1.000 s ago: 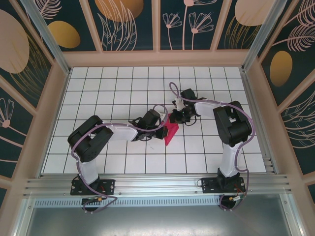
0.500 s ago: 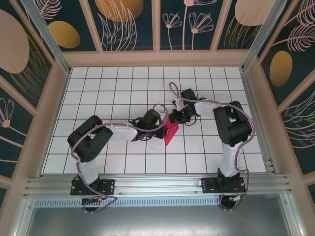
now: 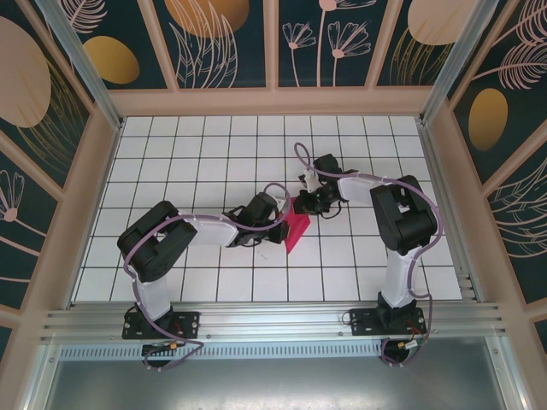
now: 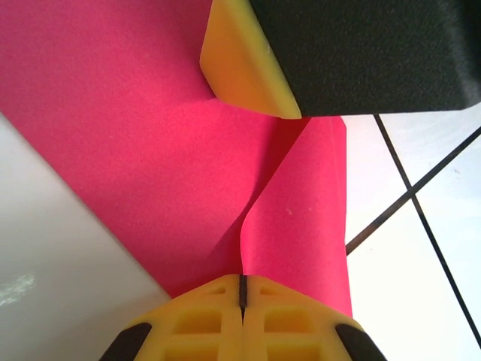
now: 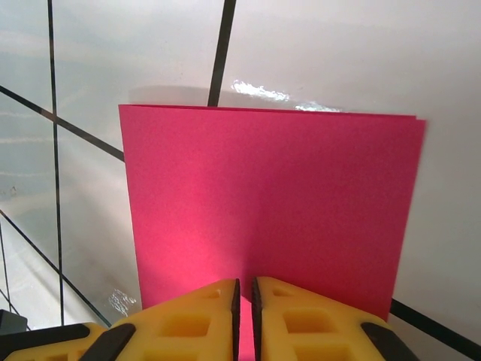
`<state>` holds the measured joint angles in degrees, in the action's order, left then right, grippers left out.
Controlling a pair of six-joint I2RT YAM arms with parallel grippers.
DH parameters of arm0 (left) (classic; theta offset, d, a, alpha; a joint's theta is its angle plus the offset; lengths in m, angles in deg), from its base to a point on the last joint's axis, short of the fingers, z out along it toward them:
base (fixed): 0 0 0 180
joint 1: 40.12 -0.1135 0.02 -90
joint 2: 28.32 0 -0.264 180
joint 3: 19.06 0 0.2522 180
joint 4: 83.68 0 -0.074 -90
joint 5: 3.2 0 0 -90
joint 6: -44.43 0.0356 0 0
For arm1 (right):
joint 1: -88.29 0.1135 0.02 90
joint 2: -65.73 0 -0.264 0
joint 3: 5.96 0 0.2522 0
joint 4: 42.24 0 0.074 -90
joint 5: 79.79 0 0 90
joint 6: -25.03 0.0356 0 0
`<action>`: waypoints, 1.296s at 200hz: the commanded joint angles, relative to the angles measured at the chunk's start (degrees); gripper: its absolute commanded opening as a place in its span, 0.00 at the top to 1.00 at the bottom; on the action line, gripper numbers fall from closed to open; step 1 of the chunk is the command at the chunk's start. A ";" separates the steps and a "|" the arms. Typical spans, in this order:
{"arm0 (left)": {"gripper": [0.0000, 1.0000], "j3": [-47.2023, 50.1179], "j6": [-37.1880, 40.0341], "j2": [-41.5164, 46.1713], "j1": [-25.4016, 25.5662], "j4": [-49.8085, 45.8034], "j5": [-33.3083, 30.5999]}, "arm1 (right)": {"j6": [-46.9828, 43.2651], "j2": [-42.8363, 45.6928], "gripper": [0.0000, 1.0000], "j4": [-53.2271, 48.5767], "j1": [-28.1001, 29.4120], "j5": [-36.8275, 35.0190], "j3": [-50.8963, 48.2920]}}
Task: Fold a paper plane with a square sheet of paper (pick it up from the middle)
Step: Third fold the triangle at the center of the table.
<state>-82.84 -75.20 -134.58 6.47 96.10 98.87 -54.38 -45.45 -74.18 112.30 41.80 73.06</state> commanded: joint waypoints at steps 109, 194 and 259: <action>0.92 -1.32 3.02 -0.44 -0.36 0.94 0.62 | 2.75 1.33 0.87 2.19 -1.74 3.31 0.03; 0.92 -4.22 5.21 -1.10 -0.37 -1.52 0.09 | 0.41 -1.42 0.90 -0.63 -1.51 -2.41 0.24; 0.92 -2.84 4.51 -1.86 -0.37 -1.83 -0.83 | 0.51 -1.33 0.90 -0.81 -1.39 -2.33 0.58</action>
<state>-86.20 -71.25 -135.32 6.47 94.74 98.30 -52.64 -45.97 -72.54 110.58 41.89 72.82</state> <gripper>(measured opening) 0.081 0.102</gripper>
